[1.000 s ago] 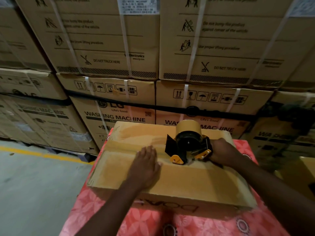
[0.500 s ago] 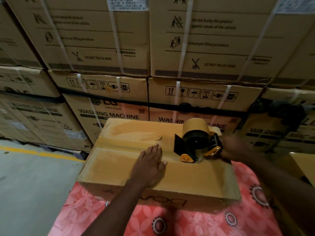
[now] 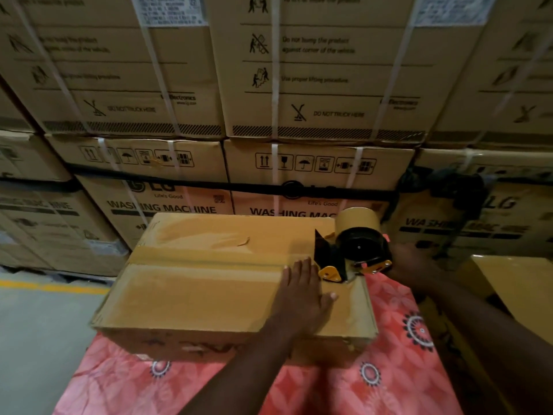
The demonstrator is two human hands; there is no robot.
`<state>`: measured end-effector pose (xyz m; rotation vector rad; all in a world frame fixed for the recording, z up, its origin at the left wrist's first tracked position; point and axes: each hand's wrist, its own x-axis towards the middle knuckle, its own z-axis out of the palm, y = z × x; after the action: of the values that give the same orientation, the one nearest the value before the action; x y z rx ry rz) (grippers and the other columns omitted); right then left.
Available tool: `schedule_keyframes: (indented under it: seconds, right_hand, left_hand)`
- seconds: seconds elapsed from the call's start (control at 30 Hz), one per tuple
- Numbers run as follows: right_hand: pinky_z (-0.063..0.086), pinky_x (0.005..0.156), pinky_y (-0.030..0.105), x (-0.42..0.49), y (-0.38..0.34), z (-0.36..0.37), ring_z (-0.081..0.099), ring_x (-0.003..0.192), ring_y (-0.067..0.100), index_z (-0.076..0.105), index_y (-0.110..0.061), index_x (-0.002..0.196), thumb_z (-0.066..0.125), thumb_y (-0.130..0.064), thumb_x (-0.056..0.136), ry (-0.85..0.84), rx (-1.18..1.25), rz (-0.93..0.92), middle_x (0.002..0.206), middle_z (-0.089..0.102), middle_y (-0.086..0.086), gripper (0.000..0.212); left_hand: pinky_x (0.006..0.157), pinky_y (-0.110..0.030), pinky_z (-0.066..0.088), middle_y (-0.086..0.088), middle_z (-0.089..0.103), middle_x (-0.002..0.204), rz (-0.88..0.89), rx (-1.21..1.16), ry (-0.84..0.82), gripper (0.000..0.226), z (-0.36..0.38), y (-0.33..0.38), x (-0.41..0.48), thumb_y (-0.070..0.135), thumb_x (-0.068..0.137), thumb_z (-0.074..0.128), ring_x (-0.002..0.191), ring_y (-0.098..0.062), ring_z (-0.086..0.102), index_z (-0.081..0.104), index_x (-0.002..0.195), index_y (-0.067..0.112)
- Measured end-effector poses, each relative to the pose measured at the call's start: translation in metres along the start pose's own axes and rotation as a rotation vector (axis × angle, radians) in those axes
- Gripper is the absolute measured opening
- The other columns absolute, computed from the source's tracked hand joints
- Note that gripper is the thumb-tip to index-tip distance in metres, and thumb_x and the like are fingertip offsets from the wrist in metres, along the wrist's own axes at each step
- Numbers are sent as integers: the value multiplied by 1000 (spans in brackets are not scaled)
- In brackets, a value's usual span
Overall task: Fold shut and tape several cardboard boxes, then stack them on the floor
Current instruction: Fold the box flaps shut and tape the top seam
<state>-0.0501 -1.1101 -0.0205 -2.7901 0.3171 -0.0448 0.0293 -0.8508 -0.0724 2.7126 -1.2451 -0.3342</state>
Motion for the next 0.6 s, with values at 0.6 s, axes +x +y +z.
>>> schedule_keyframes:
  seconds: [0.6]
  right_hand:
    - [33,50,19,-9,39,-3,61,62,6,59,-28,75,69,-39,85,125,31,-44,64,56,-14,17]
  left_hand:
    - [123,-51,-14,-6,-14,169,-54,-25,3,99,9,24,9,83,90,5,154,-21,-19,-4,162,14]
